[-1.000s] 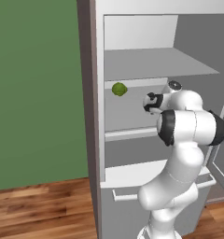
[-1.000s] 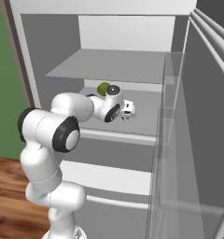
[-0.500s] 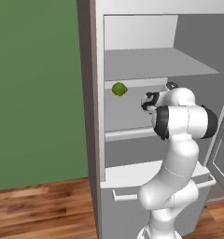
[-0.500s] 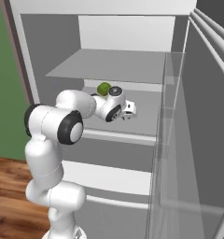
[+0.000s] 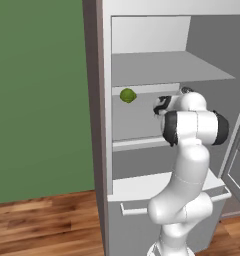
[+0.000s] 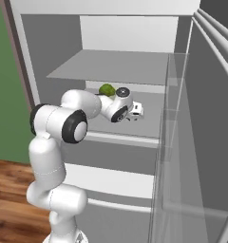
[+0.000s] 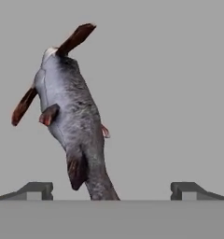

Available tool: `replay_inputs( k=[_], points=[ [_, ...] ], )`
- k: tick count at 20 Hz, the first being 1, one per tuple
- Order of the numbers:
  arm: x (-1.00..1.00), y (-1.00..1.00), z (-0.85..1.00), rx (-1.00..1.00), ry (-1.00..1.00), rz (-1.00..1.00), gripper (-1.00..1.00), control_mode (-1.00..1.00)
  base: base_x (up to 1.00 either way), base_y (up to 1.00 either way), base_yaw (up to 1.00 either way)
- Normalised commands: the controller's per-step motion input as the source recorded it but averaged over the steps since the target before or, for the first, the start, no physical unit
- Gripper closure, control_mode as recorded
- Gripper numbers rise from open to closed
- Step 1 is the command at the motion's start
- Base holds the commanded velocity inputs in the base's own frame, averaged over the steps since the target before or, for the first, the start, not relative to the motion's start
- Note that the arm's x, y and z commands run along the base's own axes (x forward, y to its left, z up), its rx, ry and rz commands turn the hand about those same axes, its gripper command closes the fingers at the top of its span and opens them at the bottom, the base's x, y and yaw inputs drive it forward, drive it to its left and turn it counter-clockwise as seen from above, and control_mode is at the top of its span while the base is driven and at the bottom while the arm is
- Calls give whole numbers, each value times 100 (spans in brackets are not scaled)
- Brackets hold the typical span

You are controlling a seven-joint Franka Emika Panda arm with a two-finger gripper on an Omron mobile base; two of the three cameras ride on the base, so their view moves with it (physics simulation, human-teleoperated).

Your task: Take the fish out of the fridge, briefly rinse it in the sink, and place it on the tray next to the sink.

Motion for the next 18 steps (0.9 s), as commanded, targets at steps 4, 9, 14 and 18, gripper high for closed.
replay_inputs(
  k=[4,9,14,18],
  points=[
    [23,-5,-13,3,-2,0,-100,-100,0,0,0],
    [25,0,-17,3,-3,0,-100,-100,0,0,0],
    [18,0,-21,1,-4,0,100,-100,0,0,0],
    [6,0,-19,0,-5,0,100,-100,0,0,0]
  ],
)
